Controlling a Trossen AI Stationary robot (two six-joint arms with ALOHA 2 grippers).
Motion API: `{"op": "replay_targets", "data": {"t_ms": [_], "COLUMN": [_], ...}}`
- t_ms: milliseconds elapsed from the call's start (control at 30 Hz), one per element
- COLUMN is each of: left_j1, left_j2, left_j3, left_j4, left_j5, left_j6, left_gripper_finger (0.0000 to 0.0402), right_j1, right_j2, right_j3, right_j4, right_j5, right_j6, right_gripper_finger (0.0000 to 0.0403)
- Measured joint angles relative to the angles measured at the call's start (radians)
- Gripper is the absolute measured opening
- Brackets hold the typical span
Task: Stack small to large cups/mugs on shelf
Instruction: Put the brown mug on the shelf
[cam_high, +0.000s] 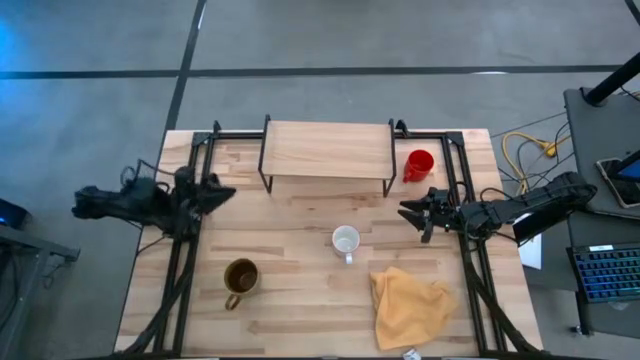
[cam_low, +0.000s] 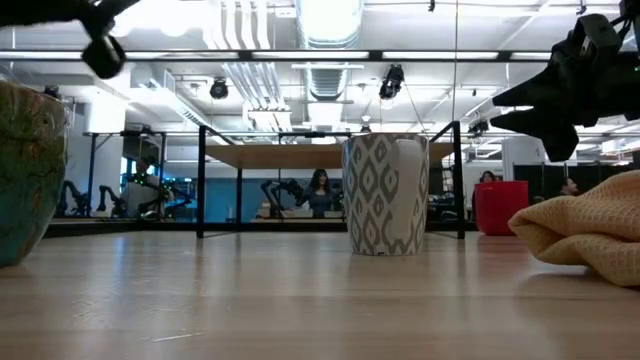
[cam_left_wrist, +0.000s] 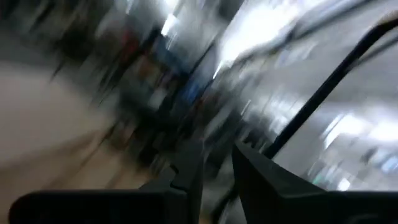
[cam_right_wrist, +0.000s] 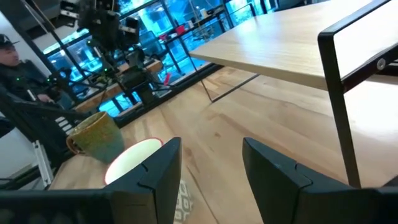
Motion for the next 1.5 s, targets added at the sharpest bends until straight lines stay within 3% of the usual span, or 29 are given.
{"op": "replay_targets", "data": {"t_ms": [200, 333, 433, 533, 667, 800, 867, 1033, 1100, 1267, 1500], "left_j1": [0.000, -0.009, -0.068, -0.212, -0.457, -0.684, -0.746, -0.777, -0.768, -0.730, -0.715], "left_j2": [0.317, 0.525, 0.643, 0.703, 0.730, 0.739, 0.751, 0.854, 0.898, 0.982, 1.028], "left_j3": [0.520, 0.709, 0.757, 0.760, 0.736, 0.709, 0.701, 0.700, 0.701, 0.741, 0.748], "left_j4": [-0.931, -1.196, -1.178, -1.183, -1.190, -1.228, -1.234, -1.317, -1.288, -1.241, -1.214], "left_j5": [0.024, 0.091, 0.214, 0.223, 0.078, -0.144, -0.164, 0.004, 0.041, 0.023, 0.057], "left_j6": [-0.110, -0.231, -0.248, -0.284, -0.529, -0.940, -1.152, -1.499, -1.522, -1.514, -1.509], "left_gripper_finger": [0.0070, 0.0070, 0.0070, 0.0070, 0.0070, 0.0070, 0.0070, 0.0071, 0.0071, 0.0071, 0.0071], "right_j1": [0.000, 0.000, 0.000, 0.000, 0.000, 0.000, 0.000, 0.000, 0.000, 0.000, 0.000], "right_j2": [-0.001, -0.002, -0.001, -0.001, -0.002, 0.000, -0.001, 0.000, 0.000, 0.000, 0.000], "right_j3": [0.000, 0.000, 0.000, 0.000, 0.000, 0.000, 0.000, 0.000, 0.000, 0.000, 0.000], "right_j4": [0.031, 0.031, 0.030, 0.030, 0.031, 0.031, 0.031, 0.029, 0.026, 0.026, 0.023], "right_j5": [-0.001, -0.001, -0.001, -0.001, -0.002, -0.001, 0.008, 0.077, 0.106, 0.151, 0.154], "right_j6": [0.009, 0.008, 0.007, 0.007, 0.006, 0.005, 0.005, 0.005, 0.005, 0.005, 0.005], "right_gripper_finger": [0.0164, 0.0164, 0.0164, 0.0164, 0.0164, 0.0164, 0.0164, 0.0164, 0.0164, 0.0164, 0.0164]}}
